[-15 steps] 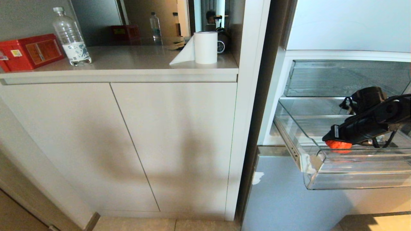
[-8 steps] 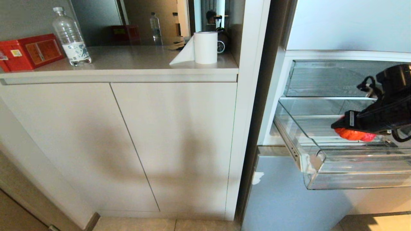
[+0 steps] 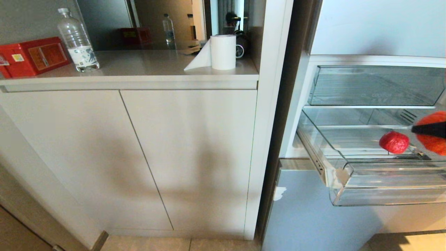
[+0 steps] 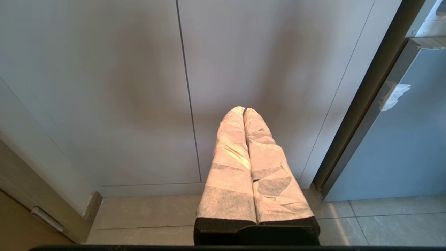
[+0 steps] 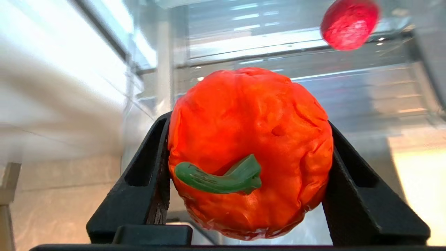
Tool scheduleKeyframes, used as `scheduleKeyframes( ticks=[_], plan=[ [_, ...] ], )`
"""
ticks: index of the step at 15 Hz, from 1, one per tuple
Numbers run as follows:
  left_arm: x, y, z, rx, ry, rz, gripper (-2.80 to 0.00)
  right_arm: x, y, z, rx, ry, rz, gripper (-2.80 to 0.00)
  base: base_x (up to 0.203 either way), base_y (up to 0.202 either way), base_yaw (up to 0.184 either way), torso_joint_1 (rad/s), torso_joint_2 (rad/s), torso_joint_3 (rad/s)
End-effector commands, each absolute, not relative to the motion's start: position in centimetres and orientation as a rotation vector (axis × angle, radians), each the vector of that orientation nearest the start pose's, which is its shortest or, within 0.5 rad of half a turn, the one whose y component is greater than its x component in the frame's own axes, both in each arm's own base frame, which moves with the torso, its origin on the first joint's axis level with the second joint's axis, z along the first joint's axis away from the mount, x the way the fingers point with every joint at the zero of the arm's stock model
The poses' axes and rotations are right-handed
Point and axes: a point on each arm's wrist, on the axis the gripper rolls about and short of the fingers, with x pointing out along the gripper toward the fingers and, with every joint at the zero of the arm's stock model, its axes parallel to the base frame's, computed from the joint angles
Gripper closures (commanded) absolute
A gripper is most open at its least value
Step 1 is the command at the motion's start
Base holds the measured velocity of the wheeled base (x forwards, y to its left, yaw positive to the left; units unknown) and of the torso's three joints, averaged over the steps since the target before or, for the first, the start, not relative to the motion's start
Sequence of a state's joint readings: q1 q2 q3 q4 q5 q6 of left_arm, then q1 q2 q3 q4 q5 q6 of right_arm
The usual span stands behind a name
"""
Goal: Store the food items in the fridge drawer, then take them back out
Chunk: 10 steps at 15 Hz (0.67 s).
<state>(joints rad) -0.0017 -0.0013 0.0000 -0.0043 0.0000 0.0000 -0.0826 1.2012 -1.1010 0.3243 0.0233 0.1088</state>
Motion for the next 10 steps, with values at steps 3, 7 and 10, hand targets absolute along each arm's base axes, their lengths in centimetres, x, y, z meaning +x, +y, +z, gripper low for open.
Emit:
scheduleKeyframes(
  ticks=[3,7,10],
  plan=[
    [-2.3,0.0,7.6,0.001,-0.003,-0.002,0.00,3.4,-0.1,27.7,0.054,0.175,-0.013,0.00,0.000,0.000,0.000,0.000,0.00,0.000],
    [-2.3,0.0,7.6,0.000,-0.003,-0.002,0.00,-2.4,0.4,20.7,0.010,0.107,0.005,0.00,0.000,0.000,0.000,0.000,0.00,0.000],
    [-2.3,0.0,7.6,0.001,-0.003,-0.002,0.00,-2.0,0.3,15.6,-0.013,0.176,-0.004,0.00,0.000,0.000,0.000,0.000,0.00,0.000]
  ],
)
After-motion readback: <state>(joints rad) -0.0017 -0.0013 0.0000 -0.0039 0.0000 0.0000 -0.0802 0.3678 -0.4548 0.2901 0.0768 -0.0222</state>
